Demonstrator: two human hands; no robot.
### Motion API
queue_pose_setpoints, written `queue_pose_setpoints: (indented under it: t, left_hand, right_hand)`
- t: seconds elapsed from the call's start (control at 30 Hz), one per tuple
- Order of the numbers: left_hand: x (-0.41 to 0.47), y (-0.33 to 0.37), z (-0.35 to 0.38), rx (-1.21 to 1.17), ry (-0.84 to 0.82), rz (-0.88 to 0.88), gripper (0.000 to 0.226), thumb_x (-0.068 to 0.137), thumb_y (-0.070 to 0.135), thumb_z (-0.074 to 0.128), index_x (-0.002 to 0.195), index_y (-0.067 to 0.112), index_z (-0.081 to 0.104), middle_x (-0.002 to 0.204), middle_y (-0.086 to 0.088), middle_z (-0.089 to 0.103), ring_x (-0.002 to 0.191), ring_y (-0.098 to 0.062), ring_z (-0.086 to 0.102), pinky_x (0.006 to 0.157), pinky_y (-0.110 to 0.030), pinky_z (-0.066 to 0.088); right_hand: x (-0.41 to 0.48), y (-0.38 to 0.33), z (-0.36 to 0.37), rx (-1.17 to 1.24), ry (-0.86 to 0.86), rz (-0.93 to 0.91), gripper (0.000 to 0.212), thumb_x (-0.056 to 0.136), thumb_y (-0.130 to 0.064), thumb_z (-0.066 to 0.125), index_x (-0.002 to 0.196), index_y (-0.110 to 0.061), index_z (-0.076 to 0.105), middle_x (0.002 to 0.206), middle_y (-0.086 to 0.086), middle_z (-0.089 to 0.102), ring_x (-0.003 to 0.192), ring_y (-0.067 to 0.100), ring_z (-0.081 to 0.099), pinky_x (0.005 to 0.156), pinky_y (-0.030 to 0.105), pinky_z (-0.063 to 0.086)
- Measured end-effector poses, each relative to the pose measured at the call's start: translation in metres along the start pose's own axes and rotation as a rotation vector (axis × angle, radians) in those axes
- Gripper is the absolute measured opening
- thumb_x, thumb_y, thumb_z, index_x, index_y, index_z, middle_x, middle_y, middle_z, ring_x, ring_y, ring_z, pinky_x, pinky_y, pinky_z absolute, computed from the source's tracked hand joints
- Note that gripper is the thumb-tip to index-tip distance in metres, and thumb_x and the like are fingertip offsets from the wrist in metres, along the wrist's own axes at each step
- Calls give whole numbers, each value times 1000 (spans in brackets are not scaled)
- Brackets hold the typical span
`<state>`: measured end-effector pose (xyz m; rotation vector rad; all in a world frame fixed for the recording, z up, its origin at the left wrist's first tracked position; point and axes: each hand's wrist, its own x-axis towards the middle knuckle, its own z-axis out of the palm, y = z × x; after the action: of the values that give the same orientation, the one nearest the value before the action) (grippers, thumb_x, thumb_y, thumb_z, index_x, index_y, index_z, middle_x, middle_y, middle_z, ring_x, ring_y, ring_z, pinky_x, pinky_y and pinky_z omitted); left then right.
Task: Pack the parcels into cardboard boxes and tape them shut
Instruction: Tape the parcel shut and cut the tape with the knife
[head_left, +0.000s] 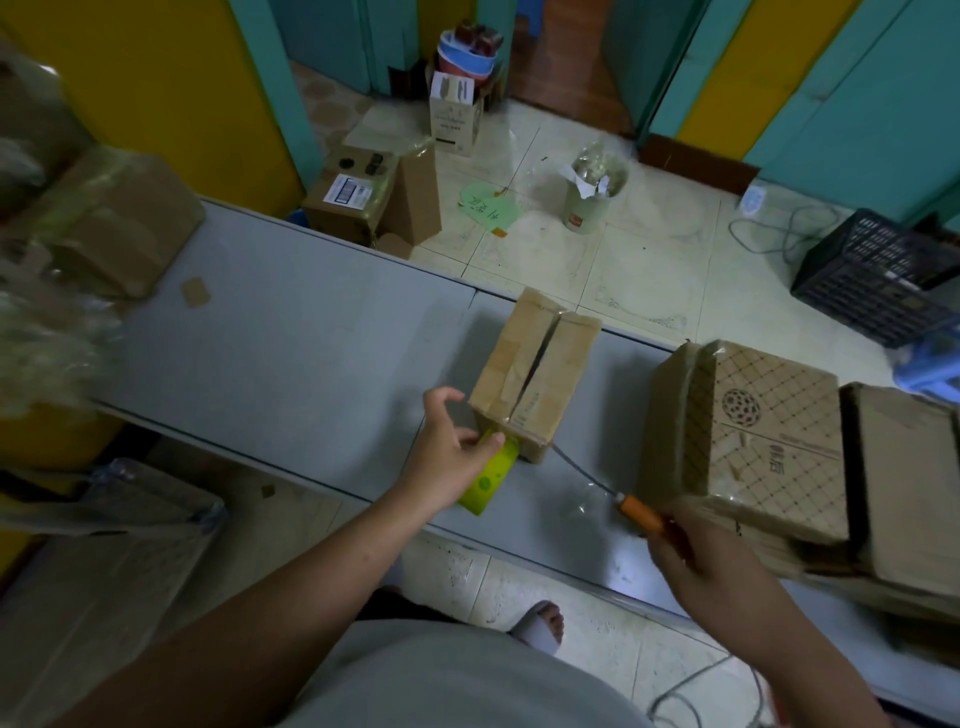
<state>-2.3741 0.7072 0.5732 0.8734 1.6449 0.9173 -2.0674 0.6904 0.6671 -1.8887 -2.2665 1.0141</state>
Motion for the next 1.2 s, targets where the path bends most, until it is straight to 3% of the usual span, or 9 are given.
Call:
queue_pose_setpoints:
  t: [0.13, 0.23, 0.37, 0.5, 0.67, 0.83, 0.97, 1.07, 1.2]
  left_hand:
    - [-8, 1, 3, -115, -138, 73, 62, 98, 19, 74, 138, 49, 38, 92, -13, 80, 86, -39, 74, 76, -43, 56]
    - [-8, 1, 0, -107, -165, 76, 67, 99, 17, 72, 146, 51, 40, 101, -7, 81, 93, -23, 77, 84, -42, 59]
    - [-10, 6, -8, -97, -274, 32, 83, 99, 13, 72, 159, 50, 28, 110, -6, 80, 102, -19, 77, 92, -42, 60]
    - [-12, 9, -10, -37, -256, 19, 86, 99, 12, 70, 159, 54, 25, 102, -3, 81, 101, -31, 76, 93, -49, 59]
    - [-6, 1, -8, 62, -251, 27, 83, 92, 34, 64, 147, 77, 20, 101, -21, 77, 88, -49, 71, 81, -69, 57]
    - [-5, 4, -2, 15, -249, 37, 81, 88, 40, 66, 151, 69, 23, 108, -3, 80, 95, -28, 77, 90, -55, 60]
    - [1, 8, 6, -15, -235, 72, 84, 99, 14, 62, 155, 63, 22, 85, 7, 78, 67, -8, 68, 70, -35, 55]
    - [4, 13, 8, -46, -240, 47, 84, 100, 5, 61, 157, 55, 24, 89, 6, 80, 69, -6, 69, 65, -26, 54]
    - [6, 14, 5, -15, -240, 17, 86, 98, 9, 64, 161, 54, 24, 112, -2, 79, 87, -16, 78, 84, -38, 61]
  right_hand:
    - [-2, -3, -4, 60, 104, -48, 45, 94, -64, 49, 78, -25, 63, 67, -5, 60, 58, 13, 57, 53, 35, 41]
    - [0, -6, -3, 128, 125, -99, 45, 94, -61, 52, 75, -21, 61, 62, -2, 57, 53, 12, 51, 51, 29, 35]
    - [9, -19, 8, 242, 61, -109, 38, 95, -58, 51, 76, -26, 60, 57, -6, 54, 50, 6, 49, 51, 20, 36]
    - [20, -28, 32, 301, -3, -126, 34, 97, -58, 50, 81, -30, 60, 61, -9, 55, 53, 5, 50, 52, 20, 37]
    - [20, -26, 58, 411, 63, -133, 25, 98, -56, 52, 86, -36, 61, 72, 2, 60, 58, 7, 52, 56, 24, 40]
    - [46, -51, 49, 326, 290, -360, 8, 103, -48, 53, 101, -43, 59, 93, -21, 55, 87, 8, 56, 73, 15, 41]
    - [105, -80, 42, 288, 229, -431, 35, 105, -49, 48, 126, -28, 66, 118, -14, 65, 112, 10, 59, 95, 31, 49]
    - [135, -78, 46, 326, 212, -314, 28, 107, -46, 47, 122, -31, 66, 102, -10, 69, 96, 10, 63, 83, 37, 54]
    - [143, -75, 48, 385, 231, -278, 24, 109, -36, 50, 112, -21, 69, 92, -5, 69, 86, 8, 63, 71, 29, 49]
